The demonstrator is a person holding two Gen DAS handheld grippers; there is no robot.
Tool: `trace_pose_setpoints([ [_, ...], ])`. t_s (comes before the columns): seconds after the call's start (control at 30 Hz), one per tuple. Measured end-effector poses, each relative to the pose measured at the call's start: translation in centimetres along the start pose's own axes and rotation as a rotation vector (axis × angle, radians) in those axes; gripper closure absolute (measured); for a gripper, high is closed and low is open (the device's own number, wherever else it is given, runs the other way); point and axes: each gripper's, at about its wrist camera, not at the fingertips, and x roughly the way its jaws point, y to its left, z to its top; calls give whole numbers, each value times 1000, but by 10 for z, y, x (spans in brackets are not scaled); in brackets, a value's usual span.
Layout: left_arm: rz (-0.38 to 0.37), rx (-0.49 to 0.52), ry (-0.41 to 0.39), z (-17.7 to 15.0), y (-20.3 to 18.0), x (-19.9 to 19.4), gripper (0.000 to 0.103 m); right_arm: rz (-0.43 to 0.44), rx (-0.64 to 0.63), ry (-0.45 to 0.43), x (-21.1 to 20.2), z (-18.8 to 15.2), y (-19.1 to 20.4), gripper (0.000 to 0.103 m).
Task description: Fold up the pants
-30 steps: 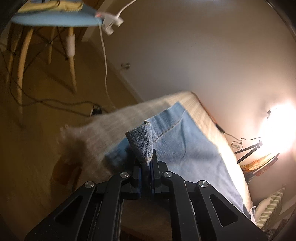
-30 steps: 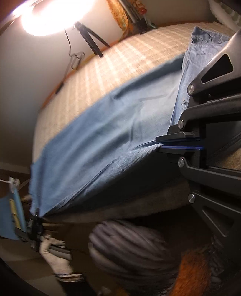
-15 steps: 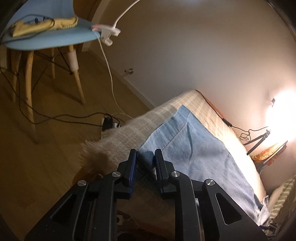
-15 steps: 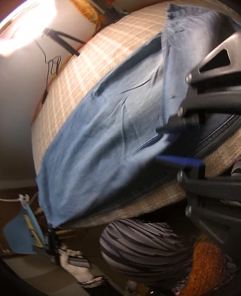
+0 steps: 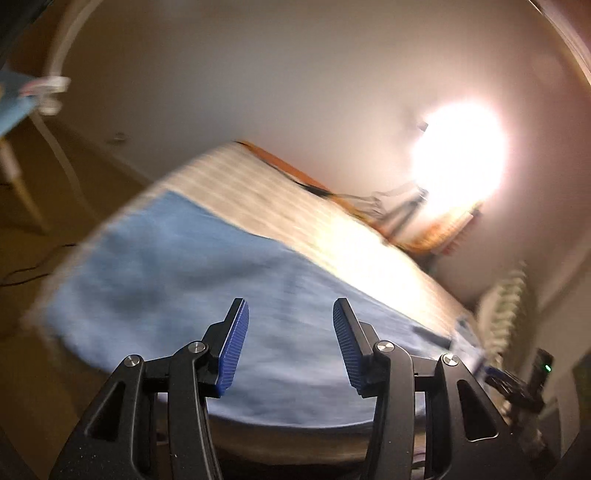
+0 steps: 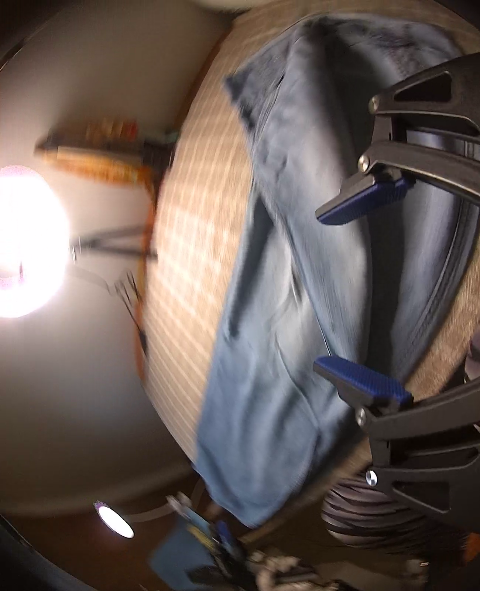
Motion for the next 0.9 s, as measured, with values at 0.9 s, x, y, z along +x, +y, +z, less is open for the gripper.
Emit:
trace_pose_setpoints([
  [0.9, -412, 313, 562, -51, -220, 174, 57, -163, 340, 56, 20, 53, -138, 33],
])
